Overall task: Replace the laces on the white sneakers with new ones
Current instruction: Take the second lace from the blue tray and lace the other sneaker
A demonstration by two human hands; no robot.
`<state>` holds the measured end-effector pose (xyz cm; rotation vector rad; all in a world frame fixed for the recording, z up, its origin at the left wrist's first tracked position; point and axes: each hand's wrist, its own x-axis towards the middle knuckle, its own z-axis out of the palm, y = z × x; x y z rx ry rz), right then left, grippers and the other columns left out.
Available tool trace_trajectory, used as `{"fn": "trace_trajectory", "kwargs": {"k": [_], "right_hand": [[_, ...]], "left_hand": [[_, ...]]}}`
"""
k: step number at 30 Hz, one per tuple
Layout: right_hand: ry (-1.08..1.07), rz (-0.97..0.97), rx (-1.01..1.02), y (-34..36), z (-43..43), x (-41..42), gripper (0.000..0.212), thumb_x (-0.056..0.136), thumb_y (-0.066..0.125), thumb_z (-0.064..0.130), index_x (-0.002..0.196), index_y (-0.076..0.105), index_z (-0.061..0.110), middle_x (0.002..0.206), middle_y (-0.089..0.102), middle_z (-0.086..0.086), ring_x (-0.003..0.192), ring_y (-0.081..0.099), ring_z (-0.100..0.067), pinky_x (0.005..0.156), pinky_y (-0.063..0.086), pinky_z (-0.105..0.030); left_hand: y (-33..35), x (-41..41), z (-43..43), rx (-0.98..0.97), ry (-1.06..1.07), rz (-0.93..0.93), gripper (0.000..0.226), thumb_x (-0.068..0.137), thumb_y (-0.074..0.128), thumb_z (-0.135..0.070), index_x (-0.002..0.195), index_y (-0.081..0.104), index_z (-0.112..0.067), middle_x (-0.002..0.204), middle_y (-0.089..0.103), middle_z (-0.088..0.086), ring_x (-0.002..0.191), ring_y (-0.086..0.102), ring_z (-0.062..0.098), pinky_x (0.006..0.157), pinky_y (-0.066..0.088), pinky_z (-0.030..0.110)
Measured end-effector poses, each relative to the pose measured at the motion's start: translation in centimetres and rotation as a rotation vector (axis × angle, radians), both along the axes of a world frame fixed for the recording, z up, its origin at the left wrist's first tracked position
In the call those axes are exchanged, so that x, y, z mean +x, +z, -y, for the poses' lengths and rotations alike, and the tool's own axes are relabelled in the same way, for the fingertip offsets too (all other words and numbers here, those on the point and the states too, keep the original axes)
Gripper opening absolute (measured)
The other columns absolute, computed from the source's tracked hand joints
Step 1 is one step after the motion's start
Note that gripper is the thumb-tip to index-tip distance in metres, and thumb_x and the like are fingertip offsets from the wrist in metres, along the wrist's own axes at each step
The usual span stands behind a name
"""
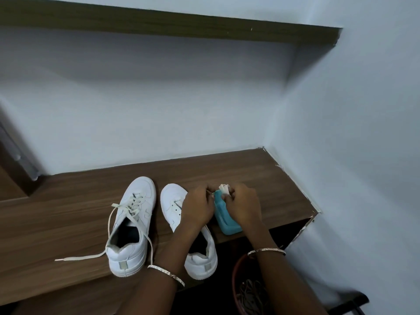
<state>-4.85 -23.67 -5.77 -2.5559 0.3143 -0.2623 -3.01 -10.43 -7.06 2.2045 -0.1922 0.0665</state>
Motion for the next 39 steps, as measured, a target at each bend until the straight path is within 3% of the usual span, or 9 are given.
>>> {"fn": "trace_trajectory", "kwargs": {"k": [5, 8, 14, 22, 27, 31, 35, 37, 39], "right_hand": [[0.127, 0.079, 0.374, 4.3, -0.9, -3.6, 0.011, 0.092, 0.068, 0.026, 0.091, 0.074, 0.017, 0.08, 0.074, 0.005, 0.078, 0.069, -0.011, 0.072, 0.054, -0.03], [0.192, 0.065, 0.586, 6.1, -1.6, -5.8, 0.012, 0.096, 0.064, 0.021, 0.101, 0.074, 0.018, 0.089, 0.077, 0.004, 0.085, 0.072, -0.009, 0.078, 0.056, -0.028], [0.268, -0.007, 0.816, 8.9, -3.0, -9.0, 0.014, 0.098, 0.063, 0.02, 0.108, 0.066, 0.011, 0.094, 0.078, -0.005, 0.089, 0.075, -0.02, 0.07, 0.054, -0.024], [0.197, 0.066, 0.825, 9.5, -4.2, -12.4, 0.018, 0.099, 0.061, 0.022, 0.096, 0.073, 0.009, 0.089, 0.078, -0.004, 0.083, 0.074, -0.016, 0.071, 0.056, -0.026], [0.076, 0.157, 0.931, 10.2, -3.9, -13.3, 0.018, 0.096, 0.064, 0.014, 0.088, 0.072, 0.001, 0.079, 0.075, -0.011, 0.07, 0.07, -0.017, 0.069, 0.057, -0.03], [-0.011, 0.181, 1.01, 10.9, -3.4, -14.1, 0.018, 0.096, 0.064, 0.013, 0.087, 0.072, 0.001, 0.07, 0.069, -0.007, 0.055, 0.062, -0.011, 0.058, 0.054, -0.024], [-0.096, 0.156, 1.024, 10.8, -2.5, -14.8, 0.019, 0.097, 0.063, 0.016, 0.09, 0.073, 0.001, 0.069, 0.067, -0.005, 0.053, 0.054, -0.012, 0.054, 0.05, -0.024], [-0.141, 0.153, 0.999, 10.4, -1.7, -15.1, 0.019, 0.096, 0.065, 0.017, 0.09, 0.074, 0.001, 0.07, 0.066, -0.007, 0.055, 0.051, -0.014, 0.058, 0.049, -0.028], [-0.178, 0.142, 0.924, 9.9, -0.8, -15.3, 0.019, 0.095, 0.066, 0.018, 0.087, 0.075, 0.003, 0.065, 0.064, -0.006, 0.054, 0.049, -0.015, 0.058, 0.046, -0.03]], "left_hand": [[2.2, -2.2, -1.5, -0.198, -0.14, -0.003, 0.036, 0.089, 0.057, -0.002, 0.122, 0.06, -0.017, 0.105, 0.07, -0.001, 0.095, 0.066, 0.018, 0.086, 0.054, 0.042], [4.1, -3.7, -2.5, -0.381, -0.18, -0.085, 0.046, 0.092, 0.055, 0.004, 0.129, 0.056, -0.023, 0.106, 0.069, -0.007, 0.088, 0.068, 0.007, 0.077, 0.055, 0.029], [7.4, -6.8, -5.4, -0.478, -0.198, -0.184, 0.023, 0.099, 0.055, -0.004, 0.089, 0.068, -0.021, 0.07, 0.07, -0.011, 0.066, 0.064, 0.002, 0.056, 0.047, 0.015], [9.8, -10.6, -8.8, -0.676, 0.059, -0.267, 0.017, 0.1, 0.055, -0.01, 0.087, 0.065, -0.011, 0.067, 0.07, 0.0, 0.065, 0.065, 0.013, 0.063, 0.054, 0.031], [11.0, -11.3, -11.2, -0.876, 0.197, -0.382, 0.016, 0.101, 0.049, -0.007, 0.094, 0.063, -0.008, 0.086, 0.072, 0.011, 0.077, 0.071, 0.018, 0.072, 0.055, 0.033], [11.4, -11.5, -13.1, -1.088, 0.271, -0.5, 0.023, 0.103, 0.043, -0.009, 0.088, 0.061, -0.006, 0.079, 0.073, 0.01, 0.079, 0.069, 0.02, 0.079, 0.055, 0.036], [11.2, -12.1, -14.8, -1.173, 0.382, -0.521, 0.023, 0.104, 0.042, -0.01, 0.087, 0.057, -0.008, 0.058, 0.07, 0.004, 0.069, 0.067, 0.018, 0.062, 0.057, 0.031], [11.1, -12.4, -15.5, -1.111, 0.447, -0.483, 0.022, 0.103, 0.046, -0.01, 0.085, 0.059, -0.009, 0.055, 0.068, 0.003, 0.064, 0.065, 0.018, 0.05, 0.055, 0.027], [10.8, -12.3, -16.0, -0.991, 0.494, -0.423, 0.019, 0.098, 0.051, -0.008, 0.083, 0.063, -0.009, 0.054, 0.062, 0.005, 0.057, 0.059, 0.021, 0.052, 0.051, 0.028]]}}
